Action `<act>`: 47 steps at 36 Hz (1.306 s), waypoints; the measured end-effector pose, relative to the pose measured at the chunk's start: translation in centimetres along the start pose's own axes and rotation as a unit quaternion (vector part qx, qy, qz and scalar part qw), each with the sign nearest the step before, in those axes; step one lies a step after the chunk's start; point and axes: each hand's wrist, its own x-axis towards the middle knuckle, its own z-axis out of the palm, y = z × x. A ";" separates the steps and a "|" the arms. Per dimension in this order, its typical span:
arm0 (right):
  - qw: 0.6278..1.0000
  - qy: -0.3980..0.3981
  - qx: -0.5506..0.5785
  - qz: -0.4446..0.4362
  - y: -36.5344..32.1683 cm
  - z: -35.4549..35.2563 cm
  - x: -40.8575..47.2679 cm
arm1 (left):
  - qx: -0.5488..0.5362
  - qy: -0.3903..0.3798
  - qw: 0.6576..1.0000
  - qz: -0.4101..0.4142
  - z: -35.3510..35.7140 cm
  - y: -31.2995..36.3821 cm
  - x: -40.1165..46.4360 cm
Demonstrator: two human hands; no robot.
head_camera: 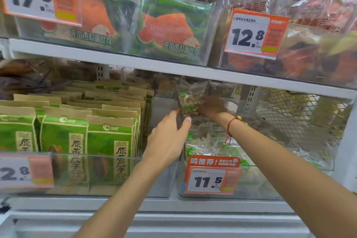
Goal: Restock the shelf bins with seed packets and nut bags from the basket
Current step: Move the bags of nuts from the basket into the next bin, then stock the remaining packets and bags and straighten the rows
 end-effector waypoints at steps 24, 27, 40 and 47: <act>0.998 -0.033 0.060 0.000 1.2 -6.7 -8.9 | -0.010 0.062 0.997 0.055 -1.3 1.2 -2.2; 0.993 -0.068 0.057 -0.084 0.3 -7.8 -12.3 | -0.003 0.093 0.992 0.081 -2.4 1.7 -4.6; 0.847 -0.376 -0.232 -0.296 -1.2 -2.1 -25.7 | 0.125 -0.054 0.991 0.005 -9.1 -4.3 -18.1; 0.728 -0.550 -0.327 -0.248 2.2 9.4 -30.8 | 0.165 -0.222 0.948 -0.158 -6.5 -16.9 -23.9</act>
